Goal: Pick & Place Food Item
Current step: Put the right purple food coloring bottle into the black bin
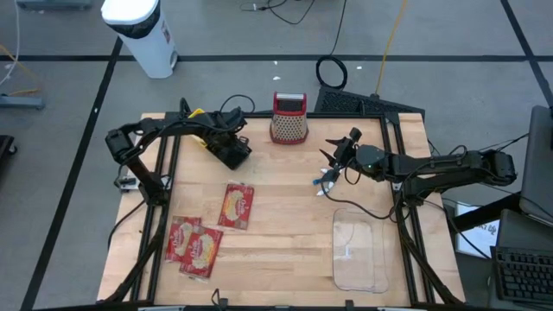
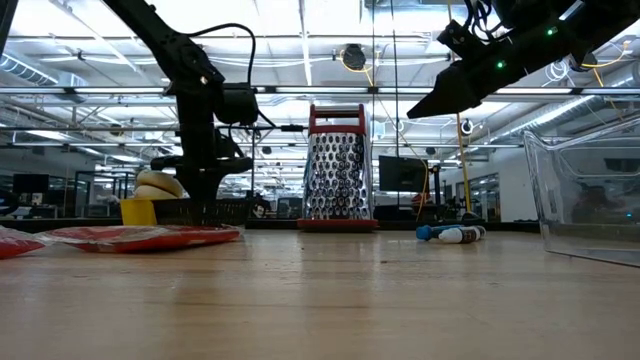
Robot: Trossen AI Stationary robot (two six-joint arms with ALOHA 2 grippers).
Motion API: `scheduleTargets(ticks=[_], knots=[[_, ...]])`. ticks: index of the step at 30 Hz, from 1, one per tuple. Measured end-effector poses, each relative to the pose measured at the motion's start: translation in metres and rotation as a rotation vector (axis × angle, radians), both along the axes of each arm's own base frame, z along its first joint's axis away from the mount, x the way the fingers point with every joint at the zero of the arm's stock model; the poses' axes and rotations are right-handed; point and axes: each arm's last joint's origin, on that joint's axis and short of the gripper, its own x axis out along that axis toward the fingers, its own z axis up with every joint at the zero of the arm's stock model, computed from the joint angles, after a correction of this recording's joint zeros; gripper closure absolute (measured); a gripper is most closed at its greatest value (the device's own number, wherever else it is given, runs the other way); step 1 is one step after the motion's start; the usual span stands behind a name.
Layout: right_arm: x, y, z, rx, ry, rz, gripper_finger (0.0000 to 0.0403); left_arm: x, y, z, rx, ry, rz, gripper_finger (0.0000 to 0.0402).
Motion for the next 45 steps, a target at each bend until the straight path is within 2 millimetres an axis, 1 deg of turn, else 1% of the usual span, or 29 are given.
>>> scheduleTargets(ticks=[11, 22, 41, 45], knots=[[0.0, 0.0, 0.0, 0.0, 0.0, 0.001, 0.0243, 0.005, 0.003, -0.017, -0.034, 0.039, -0.01, 0.032], [0.0, 0.0, 0.0, 0.0, 0.0, 0.001, 0.0243, 0.003, 0.0, -0.012, -0.034, 0.037, -0.038, 0.0317], [0.0, 0.0, 0.0, 0.0, 0.0, 0.001, 0.0243, 0.004, -0.003, -0.012, -0.055, 0.035, -0.085, 0.0315], [0.0, 0.0, 0.0, 0.0, 0.001, 0.001, 0.0243, 0.006, -0.004, -0.011, -0.072, 0.012, -0.094, 0.0297]])
